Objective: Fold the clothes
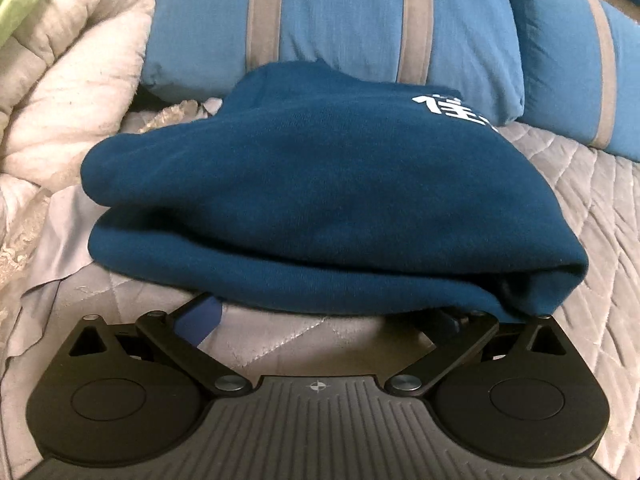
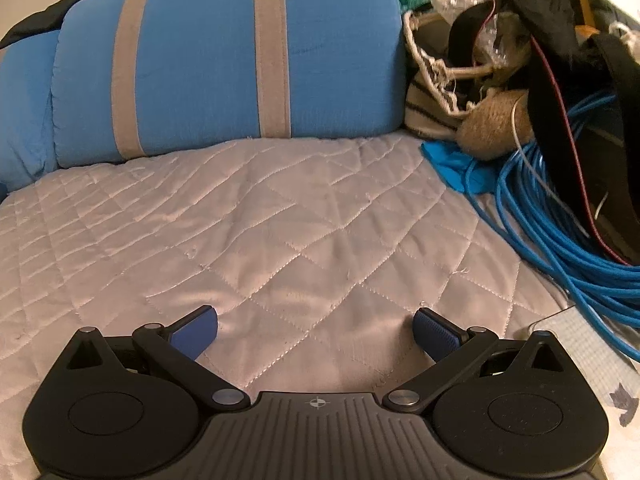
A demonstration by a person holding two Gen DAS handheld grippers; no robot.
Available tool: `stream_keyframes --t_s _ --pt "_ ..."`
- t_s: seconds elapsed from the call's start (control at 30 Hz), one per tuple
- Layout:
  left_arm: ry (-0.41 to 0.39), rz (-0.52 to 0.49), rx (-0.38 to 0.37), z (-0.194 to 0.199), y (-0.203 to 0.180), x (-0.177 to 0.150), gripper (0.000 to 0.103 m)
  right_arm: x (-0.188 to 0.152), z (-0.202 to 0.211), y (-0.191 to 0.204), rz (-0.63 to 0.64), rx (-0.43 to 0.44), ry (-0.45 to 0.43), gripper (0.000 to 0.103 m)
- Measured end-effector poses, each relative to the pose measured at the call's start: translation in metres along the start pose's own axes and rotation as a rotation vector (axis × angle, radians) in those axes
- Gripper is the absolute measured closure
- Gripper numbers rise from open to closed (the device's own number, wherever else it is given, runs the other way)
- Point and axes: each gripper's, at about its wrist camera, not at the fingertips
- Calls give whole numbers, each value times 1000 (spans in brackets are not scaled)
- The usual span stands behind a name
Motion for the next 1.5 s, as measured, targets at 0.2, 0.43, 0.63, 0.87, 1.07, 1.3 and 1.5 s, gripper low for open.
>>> stream_keyframes --t_s 0.2,0.43,0.63,0.87,1.07,1.3,1.5 --pt "-25 -3 15 3 -4 -2 0 -4 2 -1 -4 -5 -24 0" --pt "-35 1 22 6 -4 -3 0 -7 5 1 -10 -29 -33 0" --pt "-41 0 31 7 -5 -4 0 -9 6 2 -12 -37 -32 0" --pt "-42 2 29 6 -3 -4 0 -9 7 3 -13 -40 -32 0" --pt "-41 2 27 6 -3 -4 0 -9 6 3 -13 -42 -33 0" --pt "-42 2 28 6 -3 -4 0 -9 6 3 -13 -43 -34 0" --pt "-43 3 26 6 -3 -4 0 -8 6 3 -13 -43 -34 0"
Point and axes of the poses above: each gripper's, at about its wrist camera, not at the fingertips, and z roughly against the way its jaws point, y to its left, x to its top, and after that the axes turned 13 degrees about y, right-handed
